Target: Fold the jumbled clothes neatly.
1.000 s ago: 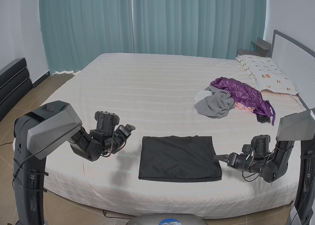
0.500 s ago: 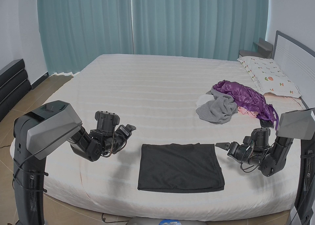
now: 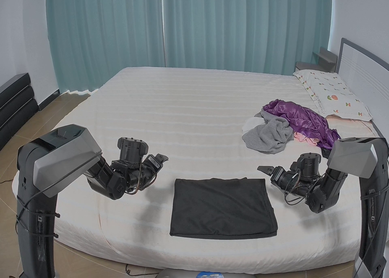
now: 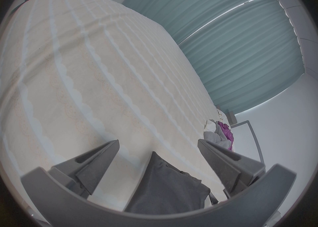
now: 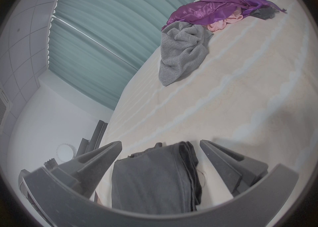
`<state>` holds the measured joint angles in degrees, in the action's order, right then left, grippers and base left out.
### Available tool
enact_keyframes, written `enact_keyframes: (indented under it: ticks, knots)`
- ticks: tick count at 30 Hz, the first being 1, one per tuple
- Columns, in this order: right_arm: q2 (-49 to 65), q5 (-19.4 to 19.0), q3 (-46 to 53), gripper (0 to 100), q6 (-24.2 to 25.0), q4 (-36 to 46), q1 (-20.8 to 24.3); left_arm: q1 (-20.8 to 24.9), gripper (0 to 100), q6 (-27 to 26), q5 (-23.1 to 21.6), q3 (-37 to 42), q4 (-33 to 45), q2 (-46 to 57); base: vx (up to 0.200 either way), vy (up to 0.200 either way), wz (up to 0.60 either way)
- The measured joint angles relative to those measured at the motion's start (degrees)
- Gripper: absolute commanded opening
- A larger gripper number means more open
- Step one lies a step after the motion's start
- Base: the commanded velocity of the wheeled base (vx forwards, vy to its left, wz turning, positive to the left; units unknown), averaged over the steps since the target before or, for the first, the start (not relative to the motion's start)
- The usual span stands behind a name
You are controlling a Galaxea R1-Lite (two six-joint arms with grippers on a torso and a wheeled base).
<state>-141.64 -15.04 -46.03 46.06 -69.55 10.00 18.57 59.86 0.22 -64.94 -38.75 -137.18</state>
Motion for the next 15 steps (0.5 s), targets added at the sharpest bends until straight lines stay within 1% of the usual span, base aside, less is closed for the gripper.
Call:
enact_keyframes:
  ticks: [5, 15]
  knots:
    - [-2.6, 2.8, -5.2, 100, 0.3, 1.3, 1.1, 0.0, 100, 0.0, 0.0, 0.0, 0.0, 0.0, 0.0, 0.0, 0.0]
    - [-6.4, 4.6, -16.1, 100, 0.8, 8.5, 1.9, 0.0, 100, 0.0, 0.0, 0.1, 0.0, 0.0, 0.0, 0.0, 0.0]
